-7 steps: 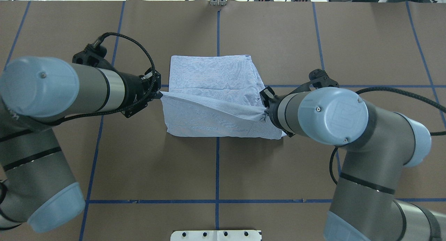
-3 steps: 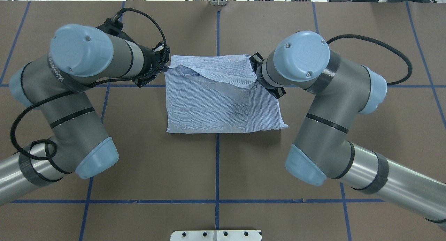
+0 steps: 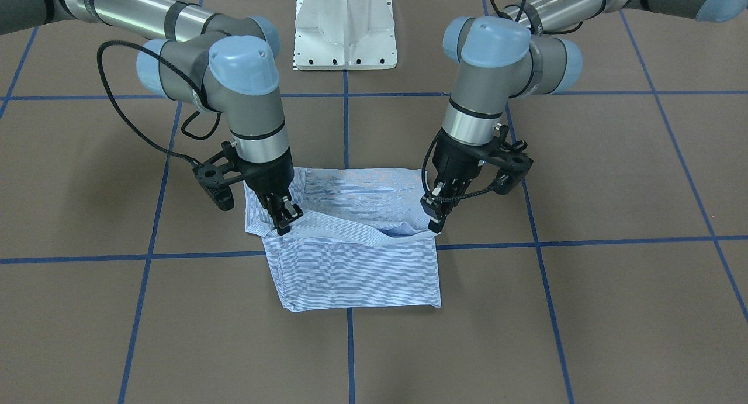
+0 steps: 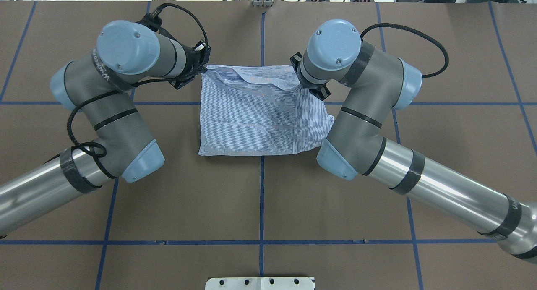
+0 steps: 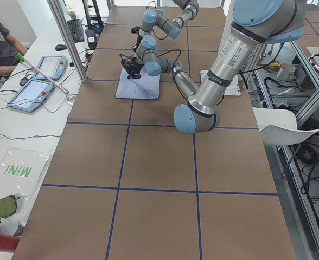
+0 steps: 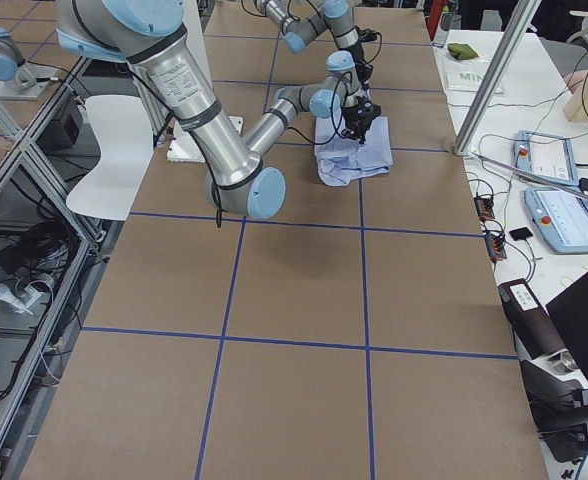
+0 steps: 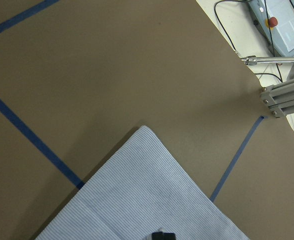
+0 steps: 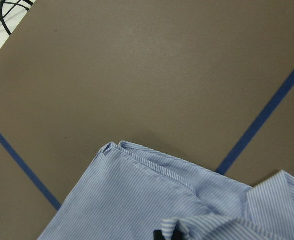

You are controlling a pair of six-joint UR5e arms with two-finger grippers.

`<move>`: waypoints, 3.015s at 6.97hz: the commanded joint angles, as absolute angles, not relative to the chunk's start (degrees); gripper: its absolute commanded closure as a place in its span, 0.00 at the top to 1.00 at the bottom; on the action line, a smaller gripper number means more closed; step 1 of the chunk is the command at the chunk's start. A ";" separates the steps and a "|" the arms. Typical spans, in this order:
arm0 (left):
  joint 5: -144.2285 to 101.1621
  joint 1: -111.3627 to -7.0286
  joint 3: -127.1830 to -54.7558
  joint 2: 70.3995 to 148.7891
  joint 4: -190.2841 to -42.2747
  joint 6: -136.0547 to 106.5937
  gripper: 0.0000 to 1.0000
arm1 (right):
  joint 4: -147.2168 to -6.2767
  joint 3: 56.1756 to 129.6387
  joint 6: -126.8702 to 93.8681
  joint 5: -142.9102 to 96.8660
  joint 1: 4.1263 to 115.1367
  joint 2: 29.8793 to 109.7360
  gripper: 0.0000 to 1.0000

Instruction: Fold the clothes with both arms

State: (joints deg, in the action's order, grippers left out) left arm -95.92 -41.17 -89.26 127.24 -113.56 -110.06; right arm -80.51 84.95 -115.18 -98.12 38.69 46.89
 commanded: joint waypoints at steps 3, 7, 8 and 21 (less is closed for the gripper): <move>-95.80 -46.83 -72.77 131.13 -126.39 -101.87 0.86 | -68.90 63.91 -99.20 -104.92 47.42 38.59 1.00; -101.56 -49.56 -75.48 129.82 -126.21 -92.27 0.89 | -69.08 64.68 -86.10 -113.33 53.85 41.72 1.00; -105.69 -51.83 -81.41 123.98 -126.30 -82.71 0.89 | -69.26 66.60 -77.78 -119.73 57.88 45.32 1.00; -134.74 -88.15 -91.49 96.50 -104.50 3.52 0.99 | -91.76 95.45 -11.95 -132.63 83.23 82.18 1.00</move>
State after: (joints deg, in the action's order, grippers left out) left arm -134.34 -87.99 -91.43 96.47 -104.92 3.22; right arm -91.97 95.03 -11.99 -132.55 83.20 81.72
